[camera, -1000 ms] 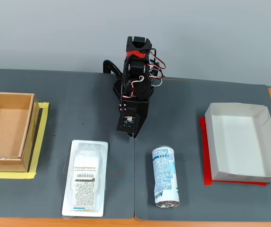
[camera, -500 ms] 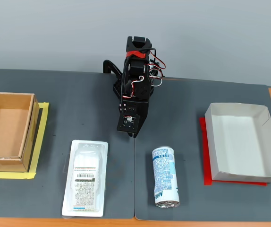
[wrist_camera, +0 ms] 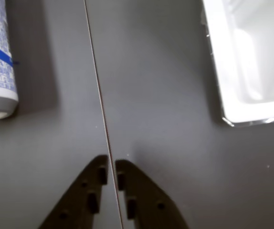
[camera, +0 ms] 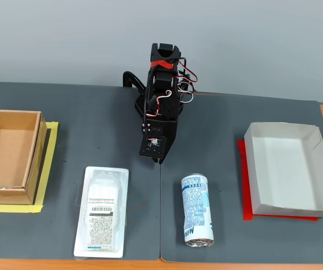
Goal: Pick the sandwich and put it in the gray box
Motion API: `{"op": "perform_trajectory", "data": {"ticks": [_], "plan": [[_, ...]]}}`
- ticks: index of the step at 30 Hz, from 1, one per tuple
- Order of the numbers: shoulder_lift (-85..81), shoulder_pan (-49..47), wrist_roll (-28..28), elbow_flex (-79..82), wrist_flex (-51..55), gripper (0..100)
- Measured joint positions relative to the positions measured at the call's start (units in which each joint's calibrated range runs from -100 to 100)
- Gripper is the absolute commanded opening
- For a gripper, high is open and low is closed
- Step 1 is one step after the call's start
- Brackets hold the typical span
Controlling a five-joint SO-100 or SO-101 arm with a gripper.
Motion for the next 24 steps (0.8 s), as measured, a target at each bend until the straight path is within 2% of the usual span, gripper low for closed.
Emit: {"op": "perform_trajectory", "data": {"ticks": [11,18,24], "plan": [[0.0,0.0,0.0,0.0,0.0,2],[0.2,0.0,2.0,-0.1,0.0,2],[10.5,0.0,3.5,-7.2,-1.5,2]]}}
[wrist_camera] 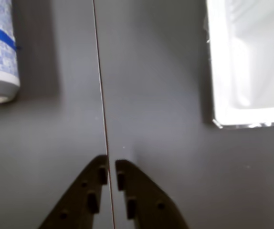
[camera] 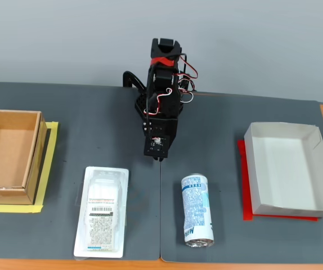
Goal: Pick the sandwich and put it in the gray box
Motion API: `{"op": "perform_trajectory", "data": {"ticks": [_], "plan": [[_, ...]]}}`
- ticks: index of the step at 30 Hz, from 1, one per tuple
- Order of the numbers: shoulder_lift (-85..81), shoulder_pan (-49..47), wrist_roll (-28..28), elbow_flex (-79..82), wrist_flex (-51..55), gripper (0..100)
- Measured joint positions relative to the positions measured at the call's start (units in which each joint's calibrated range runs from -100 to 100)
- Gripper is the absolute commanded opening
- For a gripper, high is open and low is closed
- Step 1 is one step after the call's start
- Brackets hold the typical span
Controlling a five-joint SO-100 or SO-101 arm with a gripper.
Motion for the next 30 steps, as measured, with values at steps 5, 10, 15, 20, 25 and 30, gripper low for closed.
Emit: {"op": "perform_trajectory", "data": {"ticks": [5,10,15,20,25,30], "plan": [[12.1,0.0,0.0,-8.4,-4.5,2],[21.3,0.0,0.4,-17.3,-5.0,2],[30.1,0.9,2.5,-26.3,-5.0,2],[37.6,3.2,5.0,-35.1,-5.0,2],[44.3,6.7,7.8,-41.9,-5.0,2],[49.4,10.5,10.3,-47.1,-5.0,2]]}}
